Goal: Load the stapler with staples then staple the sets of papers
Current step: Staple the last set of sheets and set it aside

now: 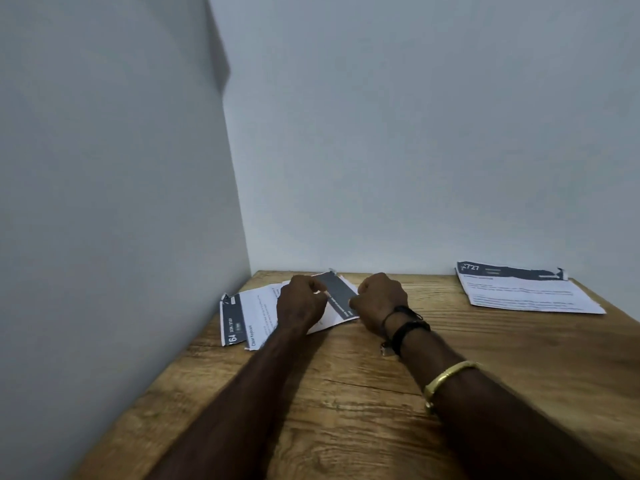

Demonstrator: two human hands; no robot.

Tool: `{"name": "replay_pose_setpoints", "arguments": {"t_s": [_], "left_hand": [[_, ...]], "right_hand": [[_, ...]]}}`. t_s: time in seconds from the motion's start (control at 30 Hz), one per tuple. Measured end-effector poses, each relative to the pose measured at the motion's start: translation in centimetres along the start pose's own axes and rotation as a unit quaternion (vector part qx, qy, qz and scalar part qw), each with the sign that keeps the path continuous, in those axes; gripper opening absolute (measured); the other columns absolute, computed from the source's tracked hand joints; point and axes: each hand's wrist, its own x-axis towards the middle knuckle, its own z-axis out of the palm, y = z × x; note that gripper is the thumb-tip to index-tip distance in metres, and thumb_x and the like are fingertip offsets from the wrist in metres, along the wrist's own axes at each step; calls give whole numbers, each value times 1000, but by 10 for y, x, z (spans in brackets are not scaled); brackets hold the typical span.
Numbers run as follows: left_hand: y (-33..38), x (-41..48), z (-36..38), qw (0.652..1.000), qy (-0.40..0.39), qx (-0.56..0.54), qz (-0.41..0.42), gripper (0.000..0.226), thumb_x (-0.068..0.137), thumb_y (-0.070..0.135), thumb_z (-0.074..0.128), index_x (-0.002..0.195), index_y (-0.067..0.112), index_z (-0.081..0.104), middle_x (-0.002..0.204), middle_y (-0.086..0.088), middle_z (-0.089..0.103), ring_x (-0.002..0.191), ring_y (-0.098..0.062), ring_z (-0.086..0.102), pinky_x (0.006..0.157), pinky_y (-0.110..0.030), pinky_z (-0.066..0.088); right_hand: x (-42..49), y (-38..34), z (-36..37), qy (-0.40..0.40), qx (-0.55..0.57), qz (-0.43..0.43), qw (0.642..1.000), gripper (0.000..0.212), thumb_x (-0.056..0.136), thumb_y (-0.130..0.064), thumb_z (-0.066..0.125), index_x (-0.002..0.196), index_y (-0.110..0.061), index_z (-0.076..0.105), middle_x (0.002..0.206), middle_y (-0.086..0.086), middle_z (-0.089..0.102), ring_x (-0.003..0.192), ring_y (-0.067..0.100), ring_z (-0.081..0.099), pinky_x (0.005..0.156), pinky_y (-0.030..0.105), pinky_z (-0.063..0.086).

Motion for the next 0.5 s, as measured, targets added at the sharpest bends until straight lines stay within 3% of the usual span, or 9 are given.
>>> {"name": "replay_pose_setpoints", "arguments": {"t_s": [0.1, 0.27, 0.37, 0.5], "left_hand": [[-10, 3, 0, 1000, -16, 13, -10, 20, 86, 23, 68, 105, 25, 77, 119, 0, 74, 115, -22, 65, 98, -33, 51], [-22, 10, 4, 998, -31, 36, -32, 25, 88, 23, 66, 111, 26, 74, 123, 2, 72, 119, -21, 63, 105, -36, 47], [-22, 12, 5, 999, -25, 32, -33, 24, 88, 25, 65, 111, 27, 73, 124, 2, 72, 121, -21, 62, 106, -36, 46], [-21, 13, 6, 1000, -14, 14, -19, 23, 88, 25, 66, 109, 26, 75, 121, 2, 74, 118, -21, 64, 103, -31, 47]], "right_hand": [[10, 0, 12, -10, -33, 26, 999, 25, 76, -29, 69, 94, -12, 62, 112, 14, 71, 104, 35, 67, 71, 28, 47], [23, 3, 18, -10, -54, 65, 996, 34, 73, -31, 71, 101, -13, 65, 114, 13, 70, 105, 34, 67, 75, 31, 51], [28, 4, 21, -13, -38, 74, 996, 28, 74, -34, 71, 93, -15, 62, 112, 13, 71, 102, 35, 67, 73, 30, 48], [29, 3, 18, -3, 36, 66, 997, 42, 74, -47, 58, 93, -12, 70, 100, 11, 74, 93, 33, 70, 73, 30, 52]]}}
